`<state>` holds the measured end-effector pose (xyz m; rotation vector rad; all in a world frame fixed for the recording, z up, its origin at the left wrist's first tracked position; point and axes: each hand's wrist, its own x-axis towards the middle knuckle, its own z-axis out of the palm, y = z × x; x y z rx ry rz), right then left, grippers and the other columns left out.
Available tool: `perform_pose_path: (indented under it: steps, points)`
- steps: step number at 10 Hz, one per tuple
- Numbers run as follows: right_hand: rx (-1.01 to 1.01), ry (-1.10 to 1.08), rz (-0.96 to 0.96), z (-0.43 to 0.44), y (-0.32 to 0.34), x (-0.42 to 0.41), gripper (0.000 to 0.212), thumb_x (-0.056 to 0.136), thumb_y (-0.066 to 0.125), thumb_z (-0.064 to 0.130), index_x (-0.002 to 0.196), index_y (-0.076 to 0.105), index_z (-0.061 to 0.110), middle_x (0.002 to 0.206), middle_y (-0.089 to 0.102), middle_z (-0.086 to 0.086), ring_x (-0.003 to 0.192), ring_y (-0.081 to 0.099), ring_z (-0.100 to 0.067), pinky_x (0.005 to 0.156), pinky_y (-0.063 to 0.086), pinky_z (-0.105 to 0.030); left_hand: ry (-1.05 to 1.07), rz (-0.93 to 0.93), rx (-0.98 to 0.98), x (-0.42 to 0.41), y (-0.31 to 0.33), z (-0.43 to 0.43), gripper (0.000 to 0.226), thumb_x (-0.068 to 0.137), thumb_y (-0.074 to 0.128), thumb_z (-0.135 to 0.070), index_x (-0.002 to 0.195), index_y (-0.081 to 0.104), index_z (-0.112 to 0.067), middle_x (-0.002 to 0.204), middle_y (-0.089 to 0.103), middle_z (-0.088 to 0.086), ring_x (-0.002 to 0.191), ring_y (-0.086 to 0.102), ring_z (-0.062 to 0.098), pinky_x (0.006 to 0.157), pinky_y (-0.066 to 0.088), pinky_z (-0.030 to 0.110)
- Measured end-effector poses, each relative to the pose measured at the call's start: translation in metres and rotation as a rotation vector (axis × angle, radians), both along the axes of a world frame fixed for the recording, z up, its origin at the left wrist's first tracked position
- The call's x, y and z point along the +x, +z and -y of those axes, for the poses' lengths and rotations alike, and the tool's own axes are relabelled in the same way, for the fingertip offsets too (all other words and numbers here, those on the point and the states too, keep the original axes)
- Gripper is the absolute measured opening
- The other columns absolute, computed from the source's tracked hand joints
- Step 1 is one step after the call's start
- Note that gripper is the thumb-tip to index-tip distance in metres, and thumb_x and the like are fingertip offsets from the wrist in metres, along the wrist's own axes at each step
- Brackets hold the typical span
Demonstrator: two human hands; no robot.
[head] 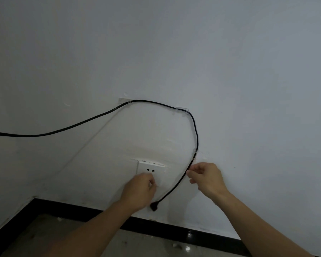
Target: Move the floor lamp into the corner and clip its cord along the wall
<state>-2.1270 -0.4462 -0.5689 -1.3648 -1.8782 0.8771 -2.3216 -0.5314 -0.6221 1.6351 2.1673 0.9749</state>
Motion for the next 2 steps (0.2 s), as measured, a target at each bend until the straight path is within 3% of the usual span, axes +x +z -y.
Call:
perform_pose_path:
  steps: [1, 2]
  points:
    - [0.077, 0.005, 0.145, 0.002, 0.005, 0.007, 0.005, 0.083, 0.071, 0.032, 0.083, 0.072, 0.027, 0.08, 0.075, 0.005, 0.075, 0.071, -0.015, 0.073, 0.058, -0.037, 0.086, -0.143, 0.117, -0.014, 0.021, 0.0, 0.012, 0.085, 0.055, -0.029, 0.083, 0.066, -0.023, 0.085, 0.071, -0.003, 0.08, 0.066, 0.02, 0.067, 0.049, 0.03]
    - [0.16, 0.017, 0.031, 0.01, 0.028, 0.008, 0.004, 0.084, 0.072, 0.028, 0.085, 0.073, 0.024, 0.08, 0.076, 0.002, 0.076, 0.072, -0.017, 0.068, 0.055, -0.032, 0.137, -0.243, 0.218, -0.021, 0.038, -0.002, 0.016, 0.088, 0.053, -0.03, 0.085, 0.064, -0.019, 0.088, 0.068, -0.001, 0.082, 0.064, 0.023, 0.067, 0.048, 0.032]
